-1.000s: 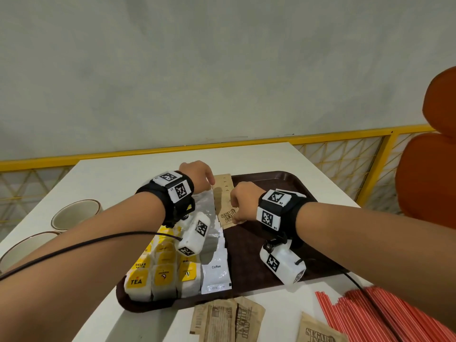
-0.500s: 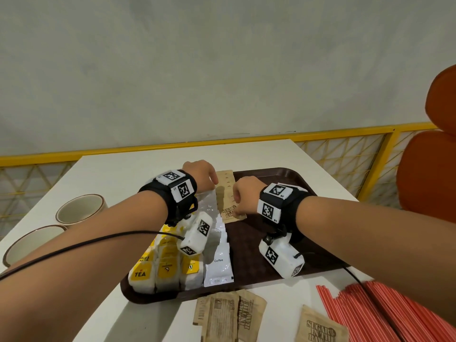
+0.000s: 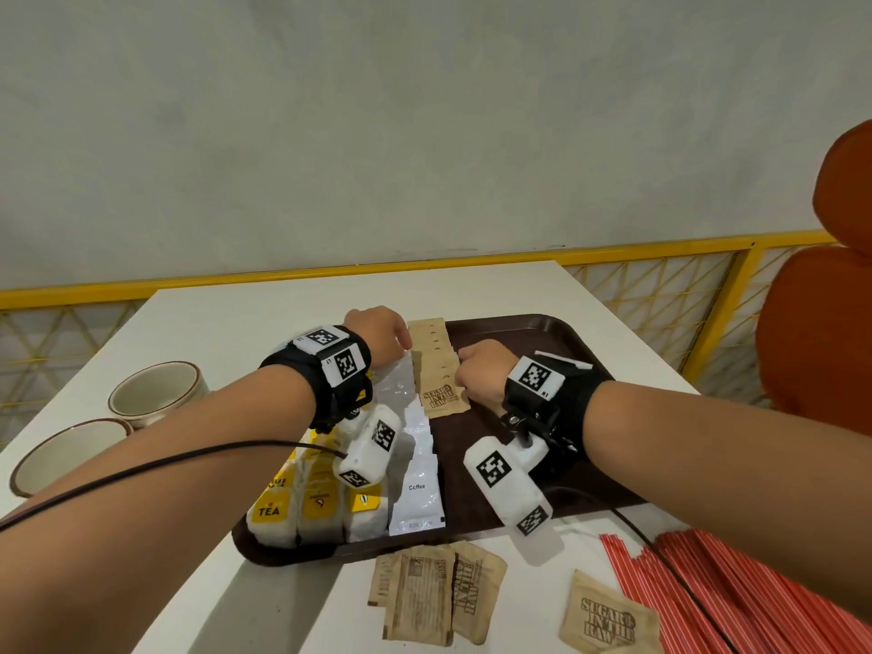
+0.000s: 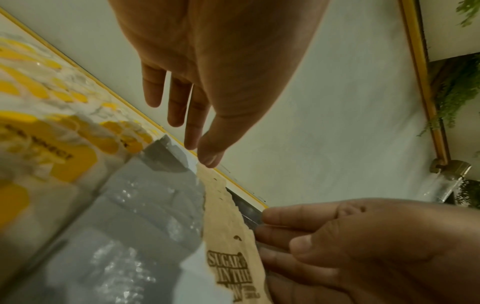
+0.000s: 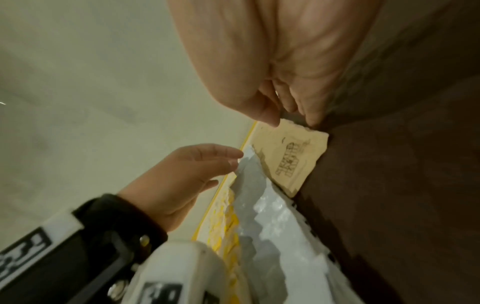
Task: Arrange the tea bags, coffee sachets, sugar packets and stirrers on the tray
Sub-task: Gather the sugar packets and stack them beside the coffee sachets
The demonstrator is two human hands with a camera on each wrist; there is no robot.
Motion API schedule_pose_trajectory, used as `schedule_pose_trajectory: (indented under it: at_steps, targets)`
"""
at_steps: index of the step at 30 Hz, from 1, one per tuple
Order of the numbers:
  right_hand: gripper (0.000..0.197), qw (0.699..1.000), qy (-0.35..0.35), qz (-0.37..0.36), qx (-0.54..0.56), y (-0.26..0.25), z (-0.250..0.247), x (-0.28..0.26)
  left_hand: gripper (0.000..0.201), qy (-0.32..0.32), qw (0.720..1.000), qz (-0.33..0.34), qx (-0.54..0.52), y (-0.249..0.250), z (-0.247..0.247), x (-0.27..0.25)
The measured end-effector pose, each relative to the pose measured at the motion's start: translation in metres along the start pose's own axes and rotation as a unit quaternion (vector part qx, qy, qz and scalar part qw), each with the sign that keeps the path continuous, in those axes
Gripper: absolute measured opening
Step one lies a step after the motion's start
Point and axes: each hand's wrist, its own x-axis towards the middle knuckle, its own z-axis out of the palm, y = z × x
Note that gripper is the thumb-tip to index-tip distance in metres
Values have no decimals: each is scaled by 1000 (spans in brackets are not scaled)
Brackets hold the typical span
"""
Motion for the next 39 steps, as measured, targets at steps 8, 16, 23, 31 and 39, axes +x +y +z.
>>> schedule_pose_trajectory:
  at_steps: [8, 16, 23, 31, 39]
  targets:
    - [37, 1000, 1, 1, -15, -4, -1, -7, 21, 7, 1000, 19, -8, 3, -5, -6]
    - [21, 949, -209, -133, -197, -19, -56, -125, 8, -125, 970, 182, -106, 20, -23, -88]
    - [89, 809, -294, -108, -497, 38, -49, -195, 45, -362, 889, 276, -49, 50, 1, -203]
    - [93, 819, -264, -139, -490, 45, -16, -215, 59, -316, 894, 290, 130, 69, 37, -241]
    - [40, 860, -240, -173, -416, 43, -12, -209, 37, -359, 896, 248, 80, 62, 29, -227]
